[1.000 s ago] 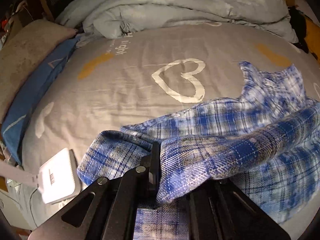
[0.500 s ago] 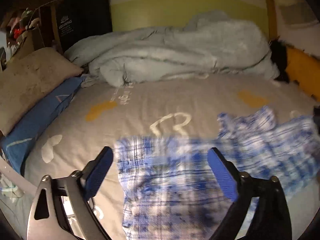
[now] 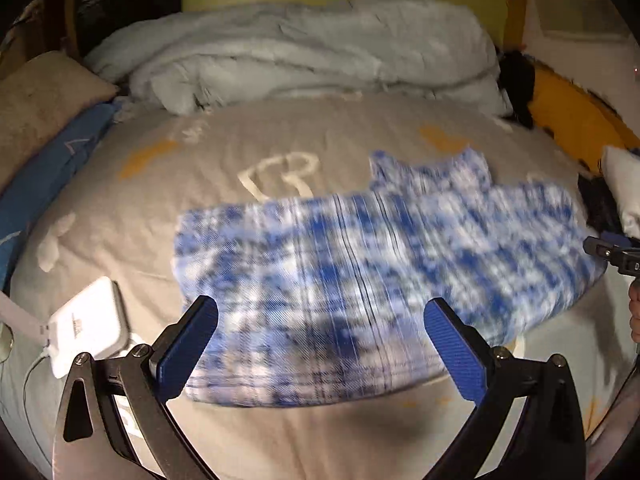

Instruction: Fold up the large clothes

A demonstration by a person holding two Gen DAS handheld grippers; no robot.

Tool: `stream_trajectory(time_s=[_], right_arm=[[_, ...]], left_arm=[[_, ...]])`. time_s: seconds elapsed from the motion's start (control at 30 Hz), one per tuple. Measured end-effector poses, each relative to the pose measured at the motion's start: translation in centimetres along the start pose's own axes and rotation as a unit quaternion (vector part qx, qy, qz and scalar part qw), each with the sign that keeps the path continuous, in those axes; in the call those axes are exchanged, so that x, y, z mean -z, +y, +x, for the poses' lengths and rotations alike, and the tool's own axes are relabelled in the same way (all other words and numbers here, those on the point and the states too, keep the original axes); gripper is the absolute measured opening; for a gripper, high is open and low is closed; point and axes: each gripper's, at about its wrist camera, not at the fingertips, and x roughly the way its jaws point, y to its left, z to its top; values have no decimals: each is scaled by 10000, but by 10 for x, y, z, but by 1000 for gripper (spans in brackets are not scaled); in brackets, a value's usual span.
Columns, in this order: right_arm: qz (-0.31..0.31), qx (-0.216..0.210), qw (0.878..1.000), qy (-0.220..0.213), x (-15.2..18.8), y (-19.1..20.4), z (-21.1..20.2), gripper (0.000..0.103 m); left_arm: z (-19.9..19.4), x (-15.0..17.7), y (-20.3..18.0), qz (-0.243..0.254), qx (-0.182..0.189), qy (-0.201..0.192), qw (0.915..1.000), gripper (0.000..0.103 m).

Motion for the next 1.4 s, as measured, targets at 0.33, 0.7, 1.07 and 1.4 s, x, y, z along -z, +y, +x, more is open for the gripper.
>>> stream_trajectory(time_s=[0.33,0.7,1.07,1.4], right_arm=[[-142,-95,9970,760,8,-5,42,103],[-450,-10,9965,708,18,-3,44,103],[-194,168,9995,188,39,4,-17,103],[-249,339,9963,-746,48,15,-91,103]], left_arm=[[64,19,2,-515,148,705,9961,102],[60,40,-2,-255,-33,772,9967,103],[-29,25,-21,10,38,-460,9989,98],[-96,13,-30,-383,29,-1563,9870,100]])
